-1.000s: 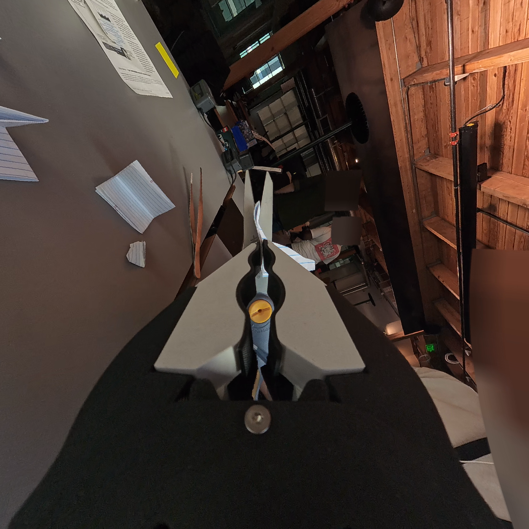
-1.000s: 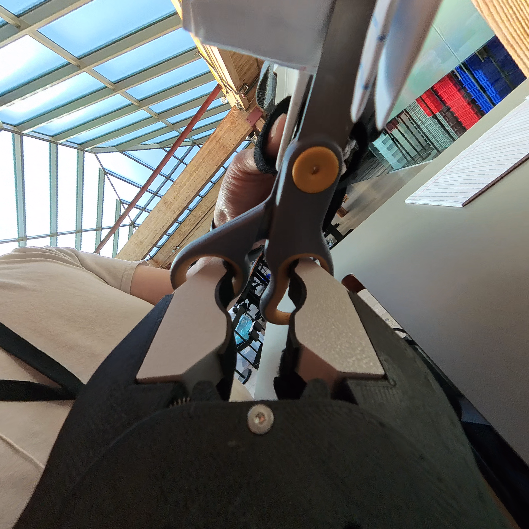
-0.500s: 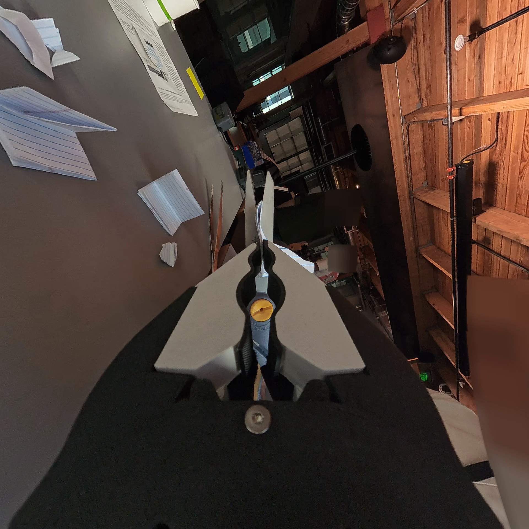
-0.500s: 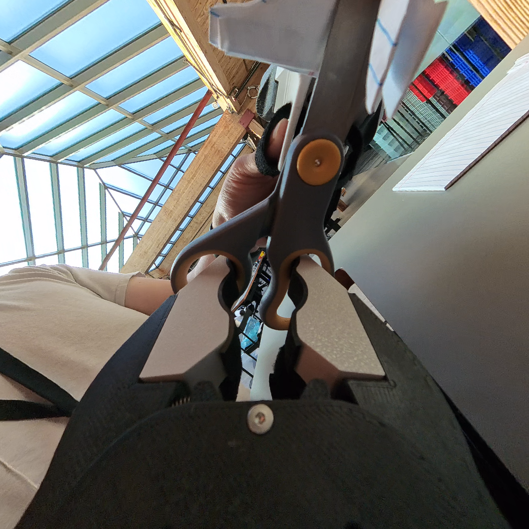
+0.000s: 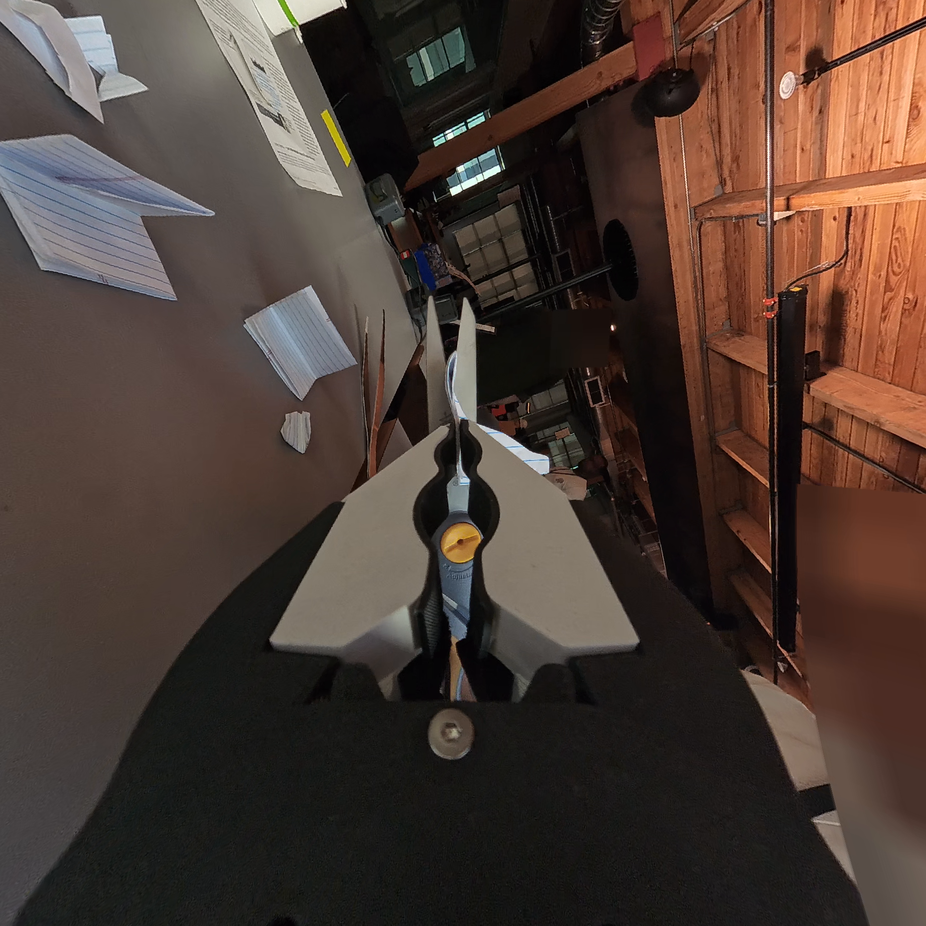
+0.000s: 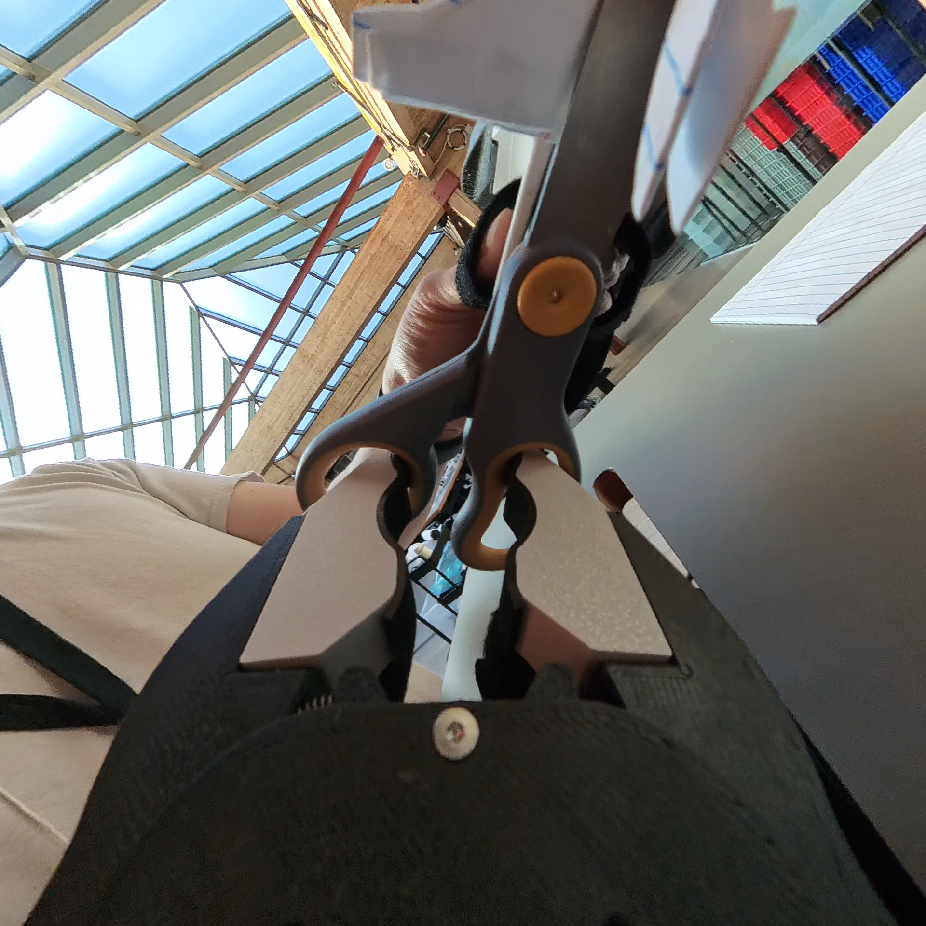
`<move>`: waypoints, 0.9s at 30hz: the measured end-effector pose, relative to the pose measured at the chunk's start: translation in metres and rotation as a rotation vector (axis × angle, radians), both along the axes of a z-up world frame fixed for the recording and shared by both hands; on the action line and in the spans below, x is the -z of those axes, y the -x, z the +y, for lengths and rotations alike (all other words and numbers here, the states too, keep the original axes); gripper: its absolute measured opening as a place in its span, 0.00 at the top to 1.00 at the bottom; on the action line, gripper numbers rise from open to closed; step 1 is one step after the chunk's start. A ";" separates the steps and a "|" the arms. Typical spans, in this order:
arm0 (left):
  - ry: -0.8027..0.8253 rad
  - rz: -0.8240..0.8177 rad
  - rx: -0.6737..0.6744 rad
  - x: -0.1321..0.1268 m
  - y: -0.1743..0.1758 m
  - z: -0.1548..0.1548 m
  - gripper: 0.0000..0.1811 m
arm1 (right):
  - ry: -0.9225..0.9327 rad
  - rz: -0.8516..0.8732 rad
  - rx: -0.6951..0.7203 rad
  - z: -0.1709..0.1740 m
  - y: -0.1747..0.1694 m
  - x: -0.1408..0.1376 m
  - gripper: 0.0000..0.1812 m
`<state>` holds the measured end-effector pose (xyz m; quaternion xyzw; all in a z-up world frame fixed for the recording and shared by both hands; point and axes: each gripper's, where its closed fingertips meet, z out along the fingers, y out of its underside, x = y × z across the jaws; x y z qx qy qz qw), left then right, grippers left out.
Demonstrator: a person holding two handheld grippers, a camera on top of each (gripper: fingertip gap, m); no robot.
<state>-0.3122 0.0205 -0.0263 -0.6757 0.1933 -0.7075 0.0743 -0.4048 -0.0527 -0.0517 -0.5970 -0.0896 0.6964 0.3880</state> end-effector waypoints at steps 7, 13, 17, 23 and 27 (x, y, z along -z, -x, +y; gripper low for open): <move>0.017 0.004 -0.006 0.005 -0.002 0.006 1.00 | 0.017 -0.027 0.026 0.006 -0.003 0.007 0.84; 0.048 -0.005 -0.005 0.013 -0.001 0.010 1.00 | 0.052 -0.065 0.049 0.010 0.000 0.015 0.84; 0.059 -0.019 -0.004 0.015 0.003 0.011 1.00 | 0.057 -0.093 0.052 0.011 0.002 0.019 0.84; 0.046 -0.023 -0.001 0.014 0.006 0.011 1.00 | 0.056 -0.123 0.057 0.011 0.004 0.022 0.84; 0.054 -0.039 -0.004 0.013 0.008 0.011 1.00 | 0.050 -0.146 0.065 0.012 0.006 0.023 0.84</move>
